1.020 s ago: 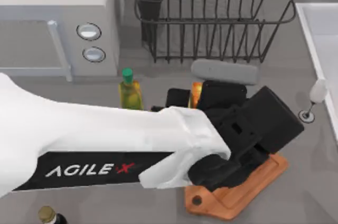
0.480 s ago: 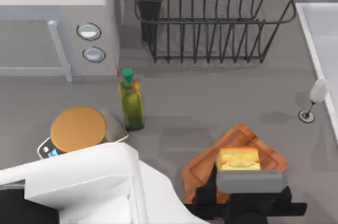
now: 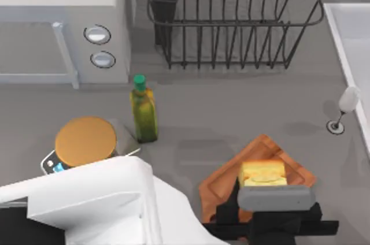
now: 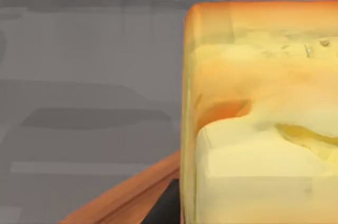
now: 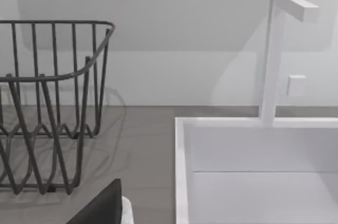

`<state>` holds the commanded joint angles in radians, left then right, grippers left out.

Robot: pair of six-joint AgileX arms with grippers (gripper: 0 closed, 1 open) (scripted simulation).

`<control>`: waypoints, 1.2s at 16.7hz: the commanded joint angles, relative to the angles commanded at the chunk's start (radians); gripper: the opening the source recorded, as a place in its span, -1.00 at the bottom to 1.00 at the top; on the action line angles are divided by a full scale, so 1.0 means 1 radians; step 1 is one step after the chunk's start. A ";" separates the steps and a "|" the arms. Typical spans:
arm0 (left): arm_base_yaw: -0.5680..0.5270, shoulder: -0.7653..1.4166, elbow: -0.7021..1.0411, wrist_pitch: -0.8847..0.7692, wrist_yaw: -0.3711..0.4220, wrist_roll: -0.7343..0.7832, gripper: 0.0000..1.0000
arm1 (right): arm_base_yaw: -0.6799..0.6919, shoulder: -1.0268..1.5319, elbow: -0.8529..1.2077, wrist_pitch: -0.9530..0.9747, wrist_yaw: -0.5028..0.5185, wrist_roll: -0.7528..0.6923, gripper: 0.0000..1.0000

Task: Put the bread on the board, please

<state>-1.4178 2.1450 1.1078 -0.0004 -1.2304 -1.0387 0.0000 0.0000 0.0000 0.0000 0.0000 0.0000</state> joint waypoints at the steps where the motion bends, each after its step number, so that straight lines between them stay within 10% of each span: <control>1: 0.003 -0.003 0.006 0.017 0.002 0.003 -1.00 | 0.000 0.000 0.000 0.000 0.000 0.000 1.00; 20: 0.094 0.087 -0.042 0.321 0.056 0.239 -1.00 | 0.000 0.000 0.000 0.000 0.000 0.000 1.00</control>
<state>-1.3243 2.2320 1.0656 0.3209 -1.1747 -0.7996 0.0000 0.0000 0.0000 0.0000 0.0000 0.0000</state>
